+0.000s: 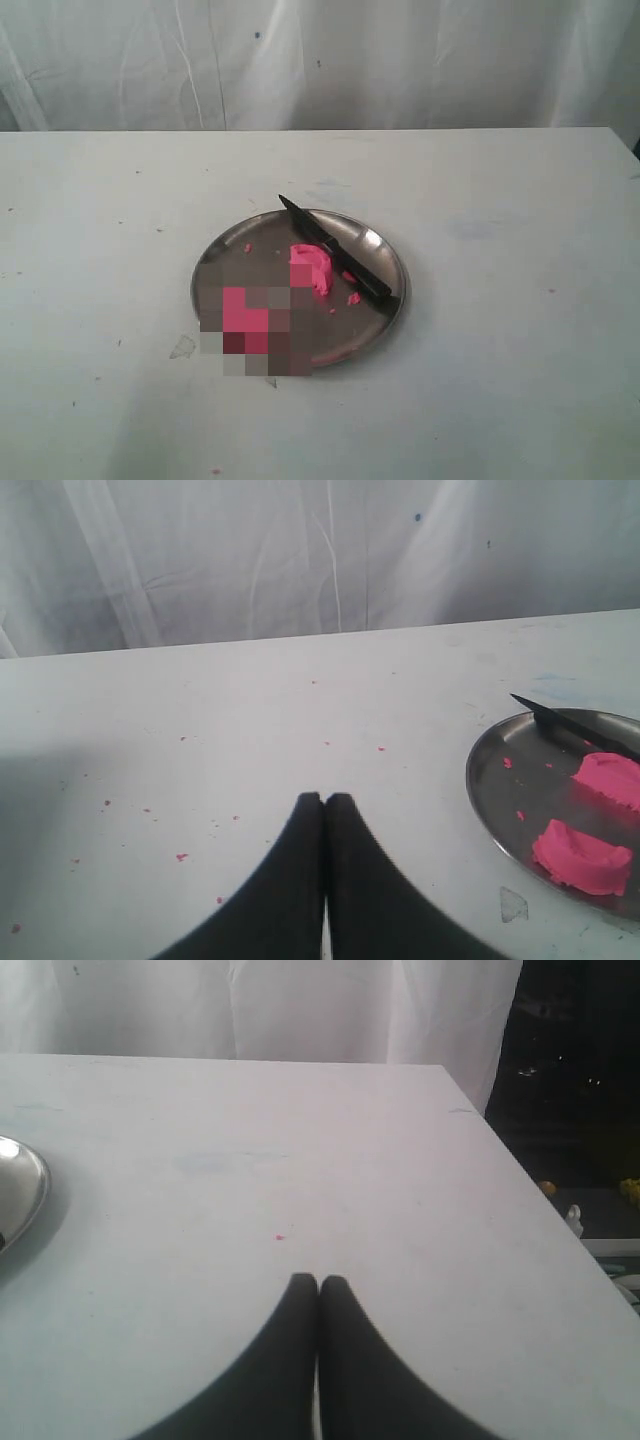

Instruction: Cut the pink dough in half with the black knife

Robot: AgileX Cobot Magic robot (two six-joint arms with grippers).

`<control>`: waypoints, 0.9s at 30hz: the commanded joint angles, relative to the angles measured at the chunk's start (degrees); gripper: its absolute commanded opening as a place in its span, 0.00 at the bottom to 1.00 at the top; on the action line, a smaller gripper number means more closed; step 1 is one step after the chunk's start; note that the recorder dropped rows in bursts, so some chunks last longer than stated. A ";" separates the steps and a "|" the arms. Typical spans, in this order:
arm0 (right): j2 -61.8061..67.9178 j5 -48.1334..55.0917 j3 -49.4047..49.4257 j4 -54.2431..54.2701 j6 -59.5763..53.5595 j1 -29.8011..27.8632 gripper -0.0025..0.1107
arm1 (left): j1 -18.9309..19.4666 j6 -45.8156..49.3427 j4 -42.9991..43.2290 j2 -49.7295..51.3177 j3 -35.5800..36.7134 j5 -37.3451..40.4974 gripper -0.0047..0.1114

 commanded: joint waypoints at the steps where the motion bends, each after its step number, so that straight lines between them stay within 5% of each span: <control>1: -0.34 -0.33 0.13 0.15 -0.67 -0.23 0.02 | 0.18 -0.49 -0.36 -0.53 0.12 -0.15 0.04; 9: -0.34 -0.33 0.13 0.15 -0.67 -0.23 0.02 | -3.27 -0.68 1.50 -3.12 2.88 -0.96 0.04; 11: -0.34 -0.33 0.13 0.15 -0.67 -0.23 0.02 | -3.27 -0.43 10.11 -6.24 7.77 -5.26 0.04; 16: -0.34 -0.33 0.13 0.15 -0.57 -0.23 0.02 | -3.27 -16.06 9.71 -10.15 28.51 -30.33 0.04; 19: -0.34 -0.33 0.13 0.15 -0.57 -0.23 0.02 | -3.27 -18.90 10.58 -10.15 28.51 -9.88 0.04; 23: -0.34 -0.33 0.13 0.15 -0.57 -0.23 0.02 | -3.27 -20.81 11.13 -10.15 28.51 -8.15 0.04; 27: -0.34 -0.33 0.13 0.15 -0.57 -0.23 0.02 | -3.27 -10.81 11.13 -10.15 28.51 -8.15 0.04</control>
